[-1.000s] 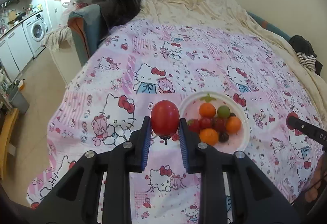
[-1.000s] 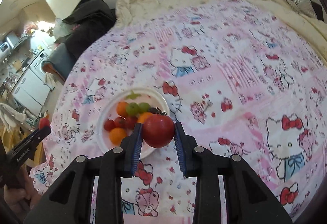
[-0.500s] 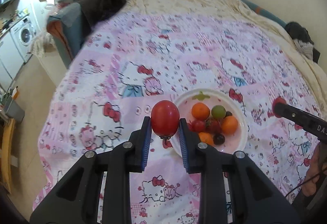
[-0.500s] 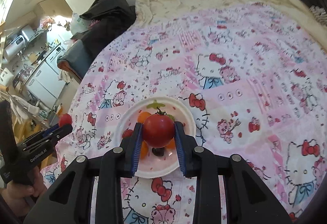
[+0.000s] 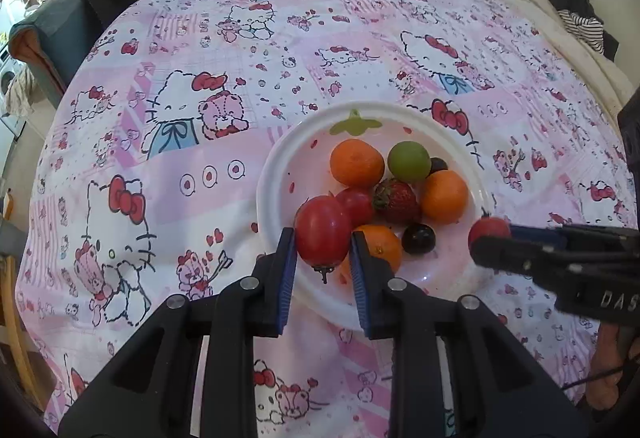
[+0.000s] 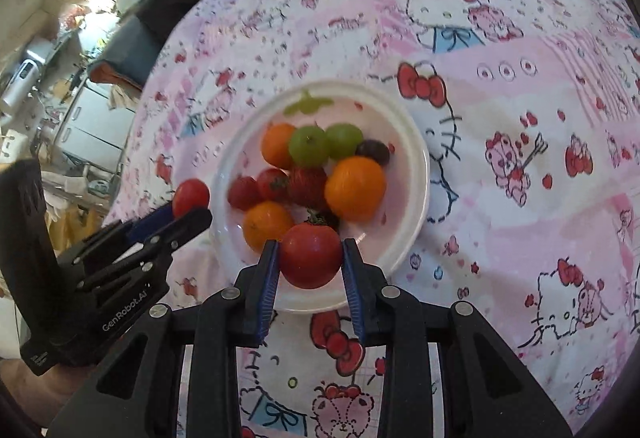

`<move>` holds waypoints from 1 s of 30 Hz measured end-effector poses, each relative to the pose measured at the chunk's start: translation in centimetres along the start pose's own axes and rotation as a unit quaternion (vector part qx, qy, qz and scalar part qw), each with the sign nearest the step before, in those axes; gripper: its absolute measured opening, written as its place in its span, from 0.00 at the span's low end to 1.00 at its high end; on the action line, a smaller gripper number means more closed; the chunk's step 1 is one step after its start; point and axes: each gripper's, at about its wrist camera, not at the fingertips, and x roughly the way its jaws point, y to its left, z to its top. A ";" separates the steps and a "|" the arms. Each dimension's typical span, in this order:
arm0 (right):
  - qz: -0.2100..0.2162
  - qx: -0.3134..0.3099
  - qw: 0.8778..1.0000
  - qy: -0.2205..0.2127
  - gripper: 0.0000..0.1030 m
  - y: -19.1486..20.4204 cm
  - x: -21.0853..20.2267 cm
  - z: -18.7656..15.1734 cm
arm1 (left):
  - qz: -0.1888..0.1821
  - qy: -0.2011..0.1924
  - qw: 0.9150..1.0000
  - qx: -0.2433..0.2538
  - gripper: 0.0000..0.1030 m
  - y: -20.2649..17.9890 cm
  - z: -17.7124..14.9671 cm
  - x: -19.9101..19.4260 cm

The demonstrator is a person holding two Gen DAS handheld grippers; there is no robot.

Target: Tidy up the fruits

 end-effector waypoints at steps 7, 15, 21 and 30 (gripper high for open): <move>-0.008 0.003 1.000 0.017 0.34 -0.4 0.8 0.1 | -0.025 -0.001 0.999 -0.024 0.23 0.6 0.5 0.5; 0.003 0.008 1.000 0.022 0.35 -0.4 0.9 0.2 | -0.031 -0.013 0.999 -0.014 0.40 0.0 0.7 0.0; 0.029 0.034 0.999 -0.008 0.74 -1.1 -1.1 0.4 | -0.027 -0.032 0.999 -0.031 0.70 0.9 1.0 -1.1; 0.040 0.054 0.995 -0.069 0.88 -1.5 -4.7 0.5 | -0.016 -0.072 0.996 -0.044 0.75 1.6 1.2 -3.4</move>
